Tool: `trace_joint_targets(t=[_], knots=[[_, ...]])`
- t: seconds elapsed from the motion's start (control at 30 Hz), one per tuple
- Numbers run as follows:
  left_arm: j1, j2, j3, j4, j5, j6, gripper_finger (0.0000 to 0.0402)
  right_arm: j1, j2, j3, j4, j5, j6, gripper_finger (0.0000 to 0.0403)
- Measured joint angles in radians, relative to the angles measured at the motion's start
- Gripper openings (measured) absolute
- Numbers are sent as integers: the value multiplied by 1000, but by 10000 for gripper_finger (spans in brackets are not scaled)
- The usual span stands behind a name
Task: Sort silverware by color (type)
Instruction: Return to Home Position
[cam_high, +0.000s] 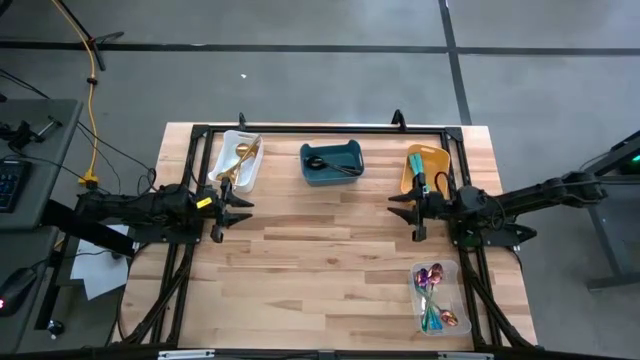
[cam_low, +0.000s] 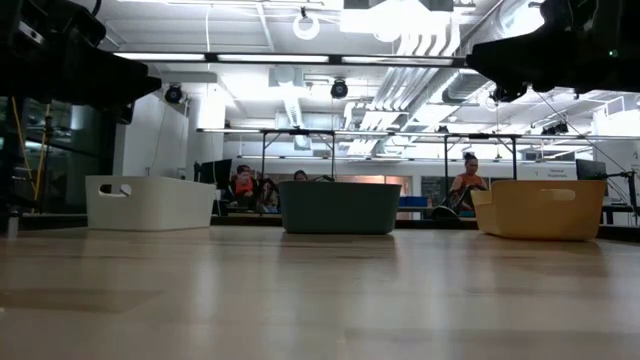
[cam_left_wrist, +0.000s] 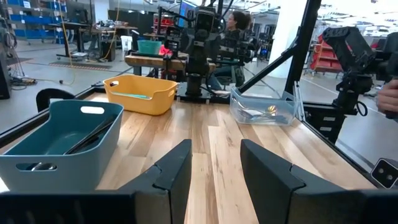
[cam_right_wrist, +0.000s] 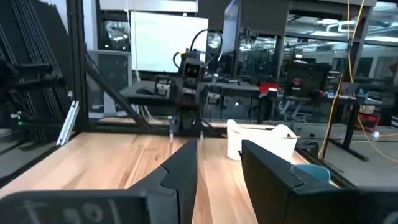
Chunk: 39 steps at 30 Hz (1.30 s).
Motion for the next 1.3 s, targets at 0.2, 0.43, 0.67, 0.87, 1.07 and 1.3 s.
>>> trace_joint_targets(t=[0.2,0.43,0.67,0.87,1.07,1.3], knots=[[0,0,0,0,0,0,129,-23,-95,-1,-204,-1,98,118],[0,0,0,0,0,0,129,-42,-448,-1,-550,-10,174,118],[0,1,0,-1,3,0,129,-41,-673,-3,-799,-10,175,118],[0,20,-1,4,3,0,129,-41,-663,-41,-745,-20,161,118],[0,29,-1,-1,5,1,129,-42,-664,-41,-737,23,133,118],[0,29,-1,0,4,0,129,-42,-650,-41,-736,24,153,118]])
